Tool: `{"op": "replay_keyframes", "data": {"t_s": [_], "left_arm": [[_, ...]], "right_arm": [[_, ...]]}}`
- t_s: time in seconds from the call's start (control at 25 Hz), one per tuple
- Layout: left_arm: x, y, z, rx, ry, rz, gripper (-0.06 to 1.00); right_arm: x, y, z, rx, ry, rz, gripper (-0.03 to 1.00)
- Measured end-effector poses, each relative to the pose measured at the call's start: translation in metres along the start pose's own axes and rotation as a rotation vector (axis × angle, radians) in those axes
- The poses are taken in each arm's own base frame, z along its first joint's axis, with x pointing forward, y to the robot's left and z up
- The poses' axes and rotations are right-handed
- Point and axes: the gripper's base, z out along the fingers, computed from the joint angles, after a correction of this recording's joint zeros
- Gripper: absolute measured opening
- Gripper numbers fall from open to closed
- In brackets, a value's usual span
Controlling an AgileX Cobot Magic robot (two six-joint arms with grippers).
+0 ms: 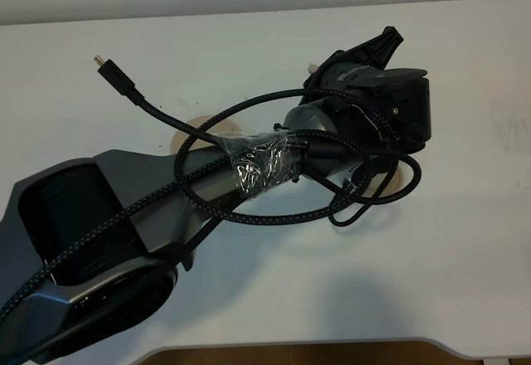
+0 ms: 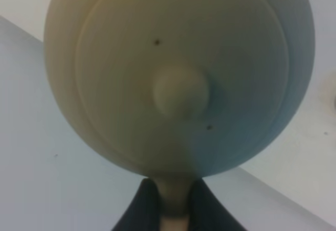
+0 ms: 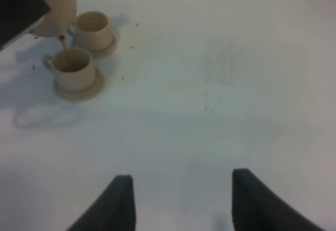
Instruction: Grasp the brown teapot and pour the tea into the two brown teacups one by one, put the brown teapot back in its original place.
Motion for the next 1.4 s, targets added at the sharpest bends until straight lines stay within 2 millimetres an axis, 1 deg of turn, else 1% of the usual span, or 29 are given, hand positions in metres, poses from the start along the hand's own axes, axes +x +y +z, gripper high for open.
{"op": "replay_keyframes", "data": {"t_s": [1.4], "left_arm": [[0.0019,0.0046,-0.0001,-0.050,0.021,0.037,0.11]], "right_arm": [[0.0000,0.0000,0.0000,0.000,0.000,0.000,0.44]]}}
